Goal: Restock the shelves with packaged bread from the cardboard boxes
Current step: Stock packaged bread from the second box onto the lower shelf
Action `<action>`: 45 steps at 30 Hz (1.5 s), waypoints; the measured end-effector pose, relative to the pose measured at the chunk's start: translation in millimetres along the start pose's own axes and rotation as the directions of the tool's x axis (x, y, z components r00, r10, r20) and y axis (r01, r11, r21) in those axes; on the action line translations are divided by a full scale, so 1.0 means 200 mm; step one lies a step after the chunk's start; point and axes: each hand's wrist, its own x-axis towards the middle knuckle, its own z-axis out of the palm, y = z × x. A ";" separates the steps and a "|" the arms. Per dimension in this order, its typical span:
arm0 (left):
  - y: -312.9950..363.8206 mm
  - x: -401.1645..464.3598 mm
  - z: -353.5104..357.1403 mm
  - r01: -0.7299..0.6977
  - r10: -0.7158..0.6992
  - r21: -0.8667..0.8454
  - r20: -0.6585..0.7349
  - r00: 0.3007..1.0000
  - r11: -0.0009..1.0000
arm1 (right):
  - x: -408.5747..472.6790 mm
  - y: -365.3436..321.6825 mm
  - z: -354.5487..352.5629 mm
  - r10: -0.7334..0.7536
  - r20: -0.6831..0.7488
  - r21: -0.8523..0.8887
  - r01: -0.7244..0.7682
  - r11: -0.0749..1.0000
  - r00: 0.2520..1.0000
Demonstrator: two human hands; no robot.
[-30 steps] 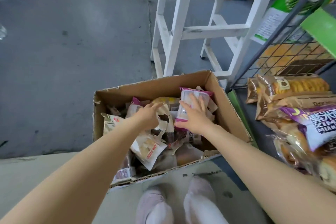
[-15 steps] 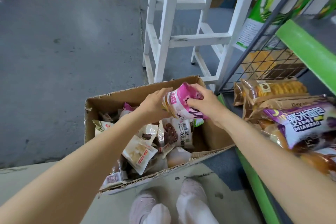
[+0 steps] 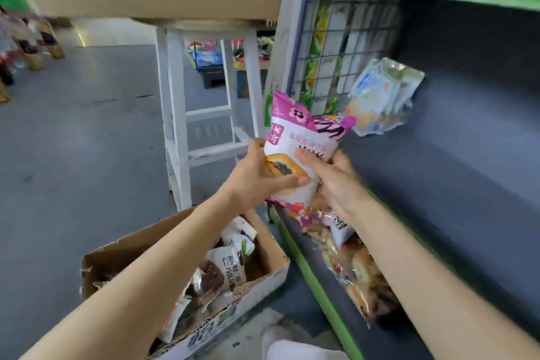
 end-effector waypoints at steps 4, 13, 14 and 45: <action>0.24 0.15 0.23 -0.077 0.074 0.039 0.066 0.995 0.996 | -0.02 -0.20 -0.26 -0.087 -0.207 -0.021 0.084 0.996 0.975; 0.48 0.48 0.65 -0.021 0.022 -0.144 0.001 1.000 0.989 | 0.01 -0.36 -0.69 0.146 -0.082 -0.107 -0.154 0.982 0.986; 0.48 0.49 0.66 0.029 -0.024 -0.205 0.028 0.999 0.978 | 0.02 -0.36 -0.71 0.111 -0.113 -0.166 -0.129 0.978 0.987; 0.34 0.83 0.78 -0.297 0.233 0.581 0.185 0.955 0.758 | 0.45 -0.35 -1.00 -0.378 -0.607 -0.413 0.129 0.901 0.699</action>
